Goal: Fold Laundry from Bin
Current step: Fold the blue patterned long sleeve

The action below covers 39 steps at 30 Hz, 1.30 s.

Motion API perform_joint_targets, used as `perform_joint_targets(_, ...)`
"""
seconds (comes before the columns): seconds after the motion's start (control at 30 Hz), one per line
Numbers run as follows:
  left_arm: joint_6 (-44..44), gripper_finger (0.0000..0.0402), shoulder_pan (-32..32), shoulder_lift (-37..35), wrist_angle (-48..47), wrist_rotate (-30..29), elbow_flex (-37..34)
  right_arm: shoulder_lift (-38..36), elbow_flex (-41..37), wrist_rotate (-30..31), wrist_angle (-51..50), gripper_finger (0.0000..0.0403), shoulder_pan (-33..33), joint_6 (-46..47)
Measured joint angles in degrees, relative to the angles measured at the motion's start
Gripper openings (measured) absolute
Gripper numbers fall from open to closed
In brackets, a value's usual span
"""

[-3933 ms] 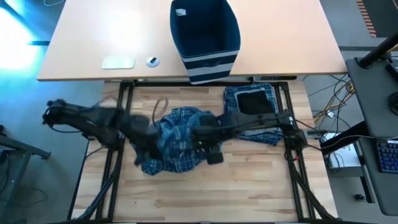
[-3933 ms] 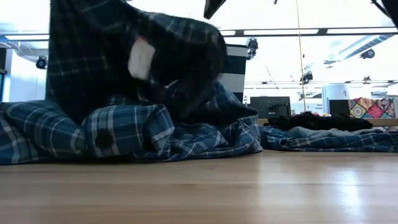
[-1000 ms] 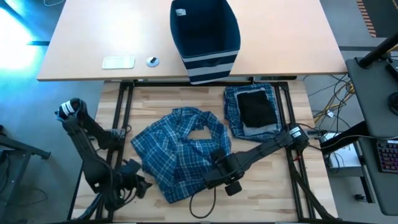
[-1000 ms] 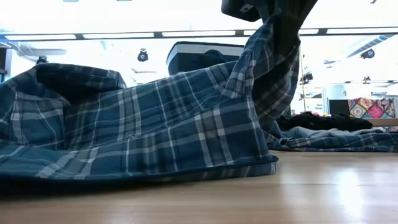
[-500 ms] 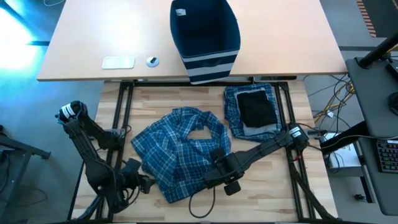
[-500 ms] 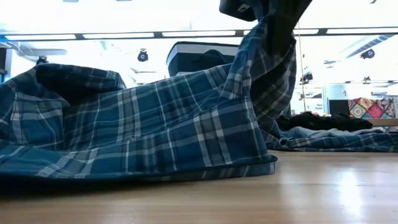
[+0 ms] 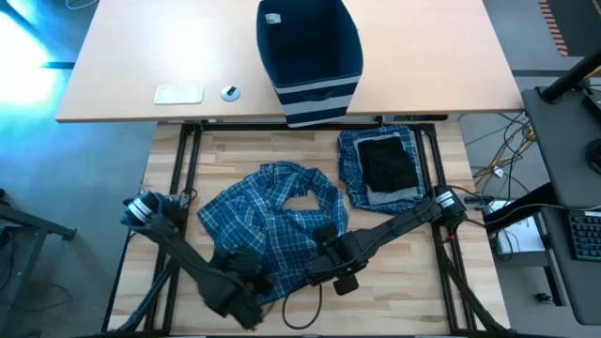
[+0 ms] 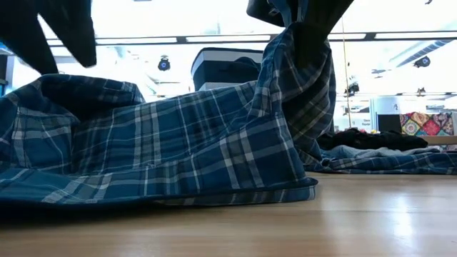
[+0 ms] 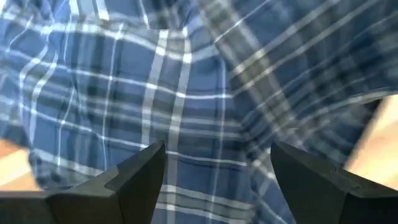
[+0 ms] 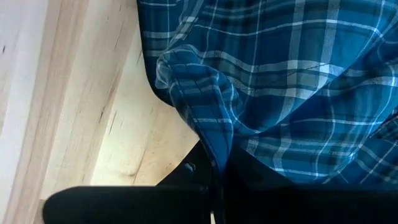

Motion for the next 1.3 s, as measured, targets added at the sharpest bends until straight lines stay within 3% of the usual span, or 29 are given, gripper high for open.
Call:
perform_joint_targets(0.2,1.38,0.0274,3.48,5.79,-2.46,2.60,6.38,0.00,-0.02,-0.90,-0.04,0.0009,0.00,-1.86)
perform_joint_targets(0.43,-0.43,0.0256,7.75,6.65,-6.76,5.81,4.67,-0.03,-0.02,-1.53,-1.82,0.0009,0.00,-6.05)
perform_joint_targets(0.57,3.16,0.0199,10.17,6.37,-6.98,5.99,3.79,-1.14,-0.06,-1.55,-2.79,0.0009,0.02,-6.24)
perform_joint_targets(0.77,8.57,0.0031,13.87,5.52,-7.51,8.85,-0.33,-4.03,0.14,-1.51,-3.43,0.0009,0.02,-5.72)
perform_joint_targets(0.93,7.78,0.0011,14.56,-1.07,-9.75,10.09,-4.01,-7.63,0.16,-1.33,-4.15,0.0009,0.02,-3.63)
perform_joint_targets(1.17,2.95,0.0001,13.13,-19.77,-12.69,-3.89,-5.56,-12.06,0.16,0.11,-3.44,0.0009,-0.13,-3.10)
perform_joint_targets(1.3,3.44,0.0000,11.71,-30.04,-12.22,-15.96,-5.54,-14.93,1.37,12.36,-3.49,0.0009,-0.50,-0.93)
